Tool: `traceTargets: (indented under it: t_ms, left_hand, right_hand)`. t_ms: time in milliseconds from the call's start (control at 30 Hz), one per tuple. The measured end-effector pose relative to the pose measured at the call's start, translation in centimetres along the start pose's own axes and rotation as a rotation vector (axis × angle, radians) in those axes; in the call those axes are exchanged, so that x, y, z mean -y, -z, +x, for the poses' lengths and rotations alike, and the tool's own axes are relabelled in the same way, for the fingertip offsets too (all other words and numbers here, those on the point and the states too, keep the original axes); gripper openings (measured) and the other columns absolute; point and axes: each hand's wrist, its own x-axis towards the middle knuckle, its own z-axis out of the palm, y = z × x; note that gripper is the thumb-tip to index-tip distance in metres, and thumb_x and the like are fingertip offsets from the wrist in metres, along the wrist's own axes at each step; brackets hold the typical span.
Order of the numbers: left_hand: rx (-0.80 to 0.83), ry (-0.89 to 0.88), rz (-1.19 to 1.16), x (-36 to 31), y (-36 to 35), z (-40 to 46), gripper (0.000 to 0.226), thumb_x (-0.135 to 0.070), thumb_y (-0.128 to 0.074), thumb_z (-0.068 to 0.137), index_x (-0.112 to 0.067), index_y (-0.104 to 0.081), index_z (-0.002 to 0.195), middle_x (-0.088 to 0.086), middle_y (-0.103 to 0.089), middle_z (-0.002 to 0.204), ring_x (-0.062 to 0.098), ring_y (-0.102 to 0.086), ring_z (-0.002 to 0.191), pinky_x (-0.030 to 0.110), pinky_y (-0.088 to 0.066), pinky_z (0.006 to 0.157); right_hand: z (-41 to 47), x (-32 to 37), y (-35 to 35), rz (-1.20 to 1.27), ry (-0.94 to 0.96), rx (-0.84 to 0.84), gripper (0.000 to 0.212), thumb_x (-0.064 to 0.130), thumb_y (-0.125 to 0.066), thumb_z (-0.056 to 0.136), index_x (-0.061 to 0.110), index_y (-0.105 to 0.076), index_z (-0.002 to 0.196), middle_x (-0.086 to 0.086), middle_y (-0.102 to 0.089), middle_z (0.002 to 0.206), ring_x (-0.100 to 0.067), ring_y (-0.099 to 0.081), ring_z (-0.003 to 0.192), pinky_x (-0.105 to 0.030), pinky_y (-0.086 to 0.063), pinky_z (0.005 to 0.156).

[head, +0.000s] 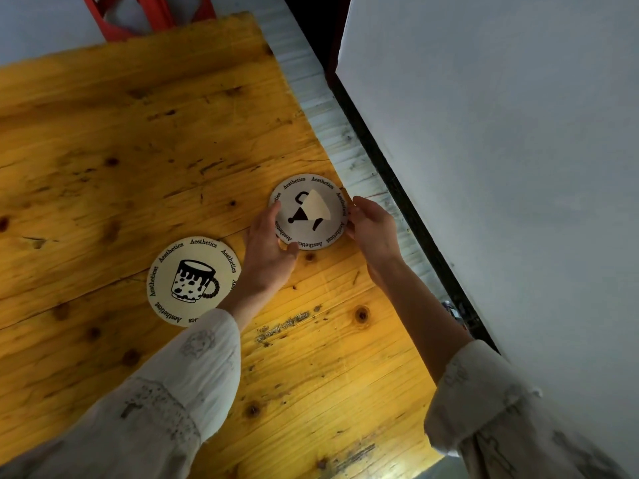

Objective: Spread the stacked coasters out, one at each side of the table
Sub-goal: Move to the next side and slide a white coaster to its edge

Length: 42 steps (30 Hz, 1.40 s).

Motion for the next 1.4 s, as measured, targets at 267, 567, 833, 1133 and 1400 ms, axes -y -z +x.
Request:
traceTargets:
  t_ms: [267,567,833,1133,1400]
  left_hand:
    - [0.052,0.015,-0.077,-0.1,-0.2,0.6,0.069,-0.003,-0.057,0.082,-0.022,-0.025,0.140,0.009,-0.031,0.148,0.031,-0.035,0.133,0.052,-0.039,0.105]
    - [0.058,0.000,-0.132,-0.1,-0.4,0.5,0.066,0.000,-0.055,0.083,-0.019,-0.027,0.139,0.009,-0.032,0.147,0.028,-0.035,0.133,0.049,-0.040,0.105]
    - [0.060,-0.044,-0.141,0.1,-0.1,-0.2,0.064,0.005,-0.053,0.083,-0.016,-0.028,0.137,0.010,-0.031,0.147,0.029,-0.037,0.132,0.047,-0.045,0.102]
    - [0.068,0.007,-0.132,-0.2,0.1,-0.5,0.064,-0.001,-0.053,0.085,-0.020,-0.025,0.139,0.009,-0.030,0.147,0.029,-0.033,0.133,0.051,-0.039,0.106]
    - [0.087,0.063,-0.094,-1.3,1.6,-1.3,0.064,-0.010,-0.056,0.085,-0.021,-0.025,0.140,0.010,-0.030,0.148,0.026,-0.031,0.135,0.049,-0.033,0.110]
  right_hand:
    - [0.7,0.2,0.3,0.057,-0.040,-0.003,0.039,0.012,-0.043,0.094,0.009,-0.046,0.133,-0.012,-0.052,0.138,-0.026,-0.047,0.128,-0.045,-0.040,0.110]
    - [1.4,0.2,0.6,0.102,-0.054,-0.007,0.039,0.012,-0.045,0.094,0.008,-0.047,0.133,-0.014,-0.054,0.137,-0.026,-0.048,0.127,-0.045,-0.041,0.109]
    - [0.9,-0.2,0.5,0.057,-0.024,-0.008,0.039,0.012,-0.043,0.095,0.008,-0.045,0.134,-0.012,-0.051,0.140,-0.025,-0.047,0.129,-0.045,-0.039,0.111]
    - [0.2,-0.1,-0.1,-0.082,0.051,0.004,0.036,0.011,-0.040,0.094,0.012,-0.054,0.127,-0.010,-0.058,0.131,-0.024,-0.052,0.120,-0.035,-0.044,0.100]
    - [-2.8,0.1,-0.3,-0.272,0.107,0.066,0.038,0.016,-0.039,0.094,0.012,-0.050,0.130,-0.018,-0.063,0.121,-0.035,-0.057,0.111,-0.048,-0.048,0.094]
